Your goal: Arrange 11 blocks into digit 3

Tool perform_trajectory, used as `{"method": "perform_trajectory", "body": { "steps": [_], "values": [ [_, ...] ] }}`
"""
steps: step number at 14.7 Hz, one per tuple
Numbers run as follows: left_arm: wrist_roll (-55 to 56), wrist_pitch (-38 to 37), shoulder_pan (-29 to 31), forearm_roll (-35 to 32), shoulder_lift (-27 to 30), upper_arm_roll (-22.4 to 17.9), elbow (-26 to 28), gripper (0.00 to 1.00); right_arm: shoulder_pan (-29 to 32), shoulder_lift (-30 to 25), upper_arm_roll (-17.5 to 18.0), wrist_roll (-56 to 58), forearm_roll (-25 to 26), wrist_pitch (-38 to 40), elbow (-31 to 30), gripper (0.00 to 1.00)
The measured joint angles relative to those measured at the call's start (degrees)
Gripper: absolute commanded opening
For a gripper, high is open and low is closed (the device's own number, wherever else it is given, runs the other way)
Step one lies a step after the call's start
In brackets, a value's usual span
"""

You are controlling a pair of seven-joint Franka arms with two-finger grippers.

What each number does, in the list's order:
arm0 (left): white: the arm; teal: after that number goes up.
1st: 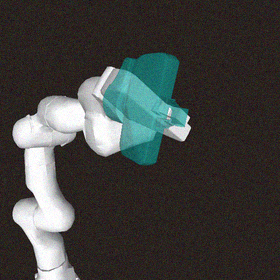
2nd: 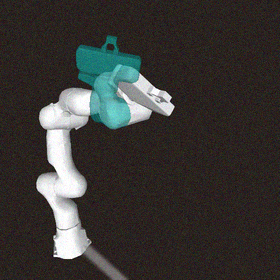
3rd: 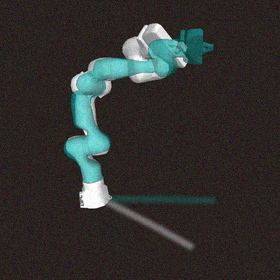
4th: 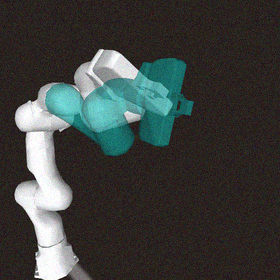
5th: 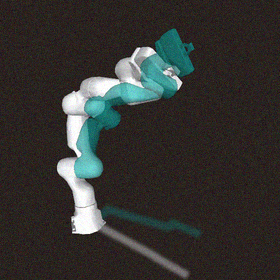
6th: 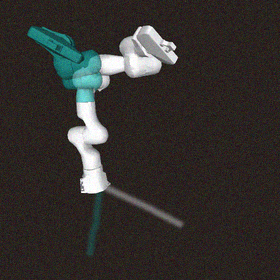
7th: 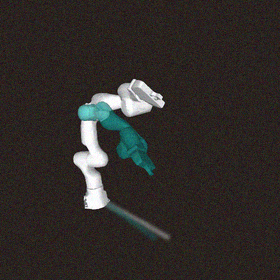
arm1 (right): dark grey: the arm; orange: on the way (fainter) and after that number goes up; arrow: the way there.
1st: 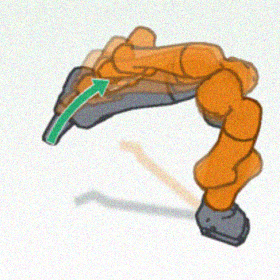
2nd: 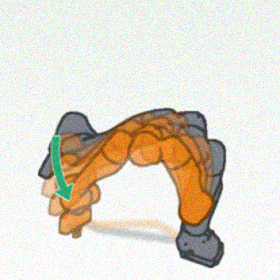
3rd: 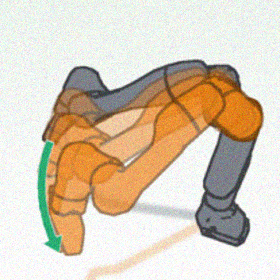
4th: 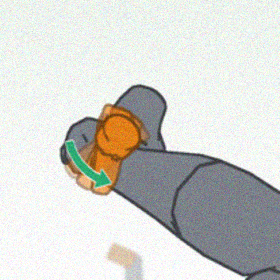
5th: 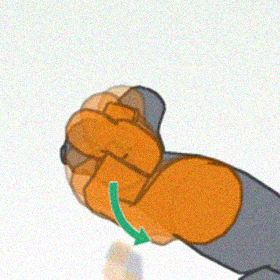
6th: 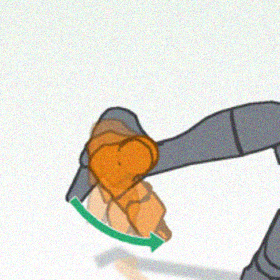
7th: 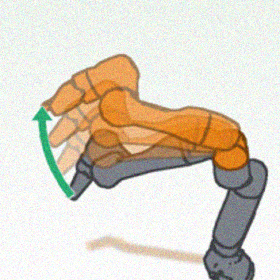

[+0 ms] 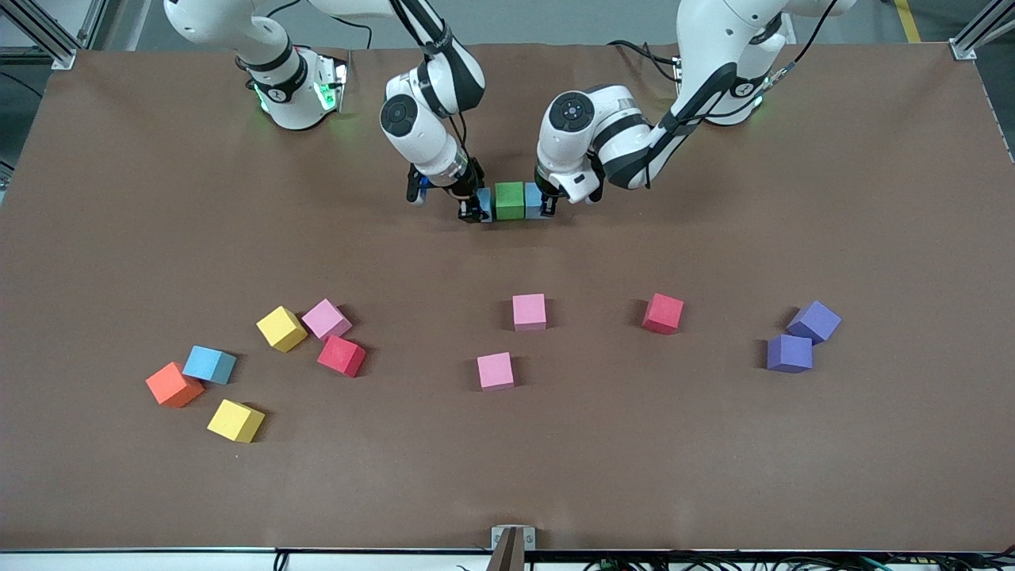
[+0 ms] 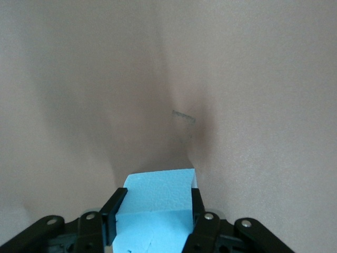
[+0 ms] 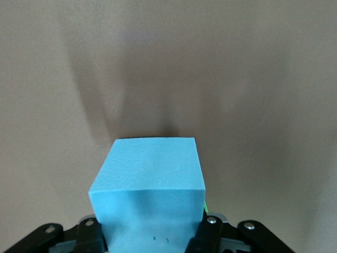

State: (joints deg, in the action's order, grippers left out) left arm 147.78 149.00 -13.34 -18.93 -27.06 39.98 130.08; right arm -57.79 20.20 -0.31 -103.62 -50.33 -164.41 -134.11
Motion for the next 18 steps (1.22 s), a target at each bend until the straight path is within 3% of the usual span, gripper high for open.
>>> {"method": "perform_trajectory", "body": {
  "steps": [3, 4, 5, 16, 17, 18],
  "values": [
    [0.00, -0.02, 0.00, 0.00, 0.00, 0.00, -0.01, 0.63, 0.00, 0.05, 0.00, 0.00, 0.00, 0.01, 0.04, 0.02],
    [0.00, -0.02, -0.01, 0.00, 0.00, 0.00, -0.02, 0.75, -0.01, 0.13, 0.00, 0.00, 0.00, 0.01, 0.08, 0.02],
    [0.00, -0.04, -0.01, 0.00, -0.03, -0.01, -0.02, 1.00, -0.01, 0.23, 0.00, 0.00, 0.00, 0.01, 0.16, 0.02],
    [0.50, -3.04, -0.27, 0.00, -0.83, -0.07, -1.57, 1.00, -0.27, 1.27, 0.03, 0.00, 0.00, 0.02, 1.19, 0.04],
    [0.60, -3.31, -0.27, 0.00, -0.83, 0.01, -1.74, 1.00, -0.34, 1.29, 0.03, 0.00, 0.00, 0.02, 1.22, 0.20],
    [0.63, -3.60, -0.25, 0.00, -0.83, 0.14, -1.91, 1.00, -0.39, 1.30, 0.03, 0.00, 0.00, 0.02, 1.24, 0.81]
  ]
}}
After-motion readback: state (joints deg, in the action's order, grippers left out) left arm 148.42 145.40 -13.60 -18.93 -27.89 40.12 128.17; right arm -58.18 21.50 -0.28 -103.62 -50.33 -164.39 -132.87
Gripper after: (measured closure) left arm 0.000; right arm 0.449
